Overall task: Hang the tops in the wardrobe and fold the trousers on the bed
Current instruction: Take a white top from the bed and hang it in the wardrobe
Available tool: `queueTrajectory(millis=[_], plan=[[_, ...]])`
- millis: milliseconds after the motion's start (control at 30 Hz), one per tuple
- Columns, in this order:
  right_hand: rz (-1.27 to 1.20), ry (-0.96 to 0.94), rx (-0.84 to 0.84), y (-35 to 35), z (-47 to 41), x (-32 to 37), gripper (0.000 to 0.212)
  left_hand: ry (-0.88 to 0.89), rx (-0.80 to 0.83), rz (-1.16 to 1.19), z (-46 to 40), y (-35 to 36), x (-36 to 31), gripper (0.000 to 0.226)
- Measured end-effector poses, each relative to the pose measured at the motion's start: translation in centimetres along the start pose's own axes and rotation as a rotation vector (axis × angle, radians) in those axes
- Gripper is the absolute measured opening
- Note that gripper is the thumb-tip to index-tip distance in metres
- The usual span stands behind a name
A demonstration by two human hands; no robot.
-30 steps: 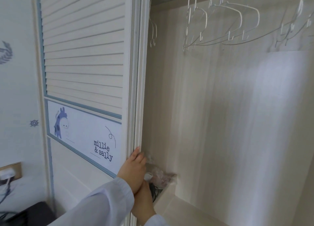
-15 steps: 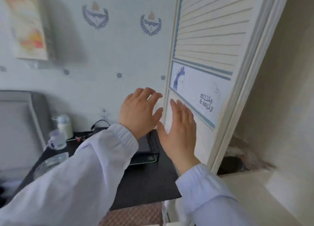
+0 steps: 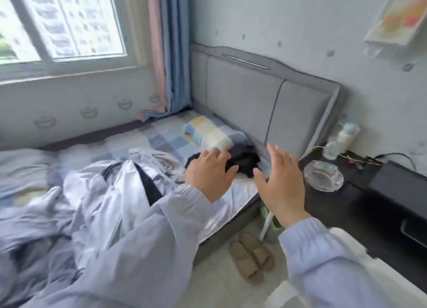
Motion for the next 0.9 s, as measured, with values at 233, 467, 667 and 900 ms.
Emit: queueTrajectory(millis=[233, 467, 667, 900], plan=[[-0.146, -0.088, 0.284, 17.4, -1.1, 16.9, 0.051, -0.353, 0.08, -0.026, 5.1, -1.0, 24.0, 0.037], [-0.195, -0.02, 0.598, 31.8, -1.4, 25.8, 0.043, -0.555, 0.275, 0.002, 6.9, 3.7, 39.1, 0.038], [-0.139, 0.022, 0.842, 44.4, -4.6, 27.7, 0.041, -0.742, 0.41, 0.032, 5.7, 9.8, 50.2, 0.037], [-0.018, 0.044, 1.106, 61.0, -8.2, 27.5, 0.043, -0.912, 0.532, 0.07, 2.3, 19.8, 61.1, 0.036]])
Point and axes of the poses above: each hand's wrist, its own z-axis away from the middle knuckle, its own y-axis out of the palm, x = y × z, the point moved 7 cm from there along -z, towards the middle knuckle, and after that the axes turned 3 degrees about x, right-handed, at the moved point
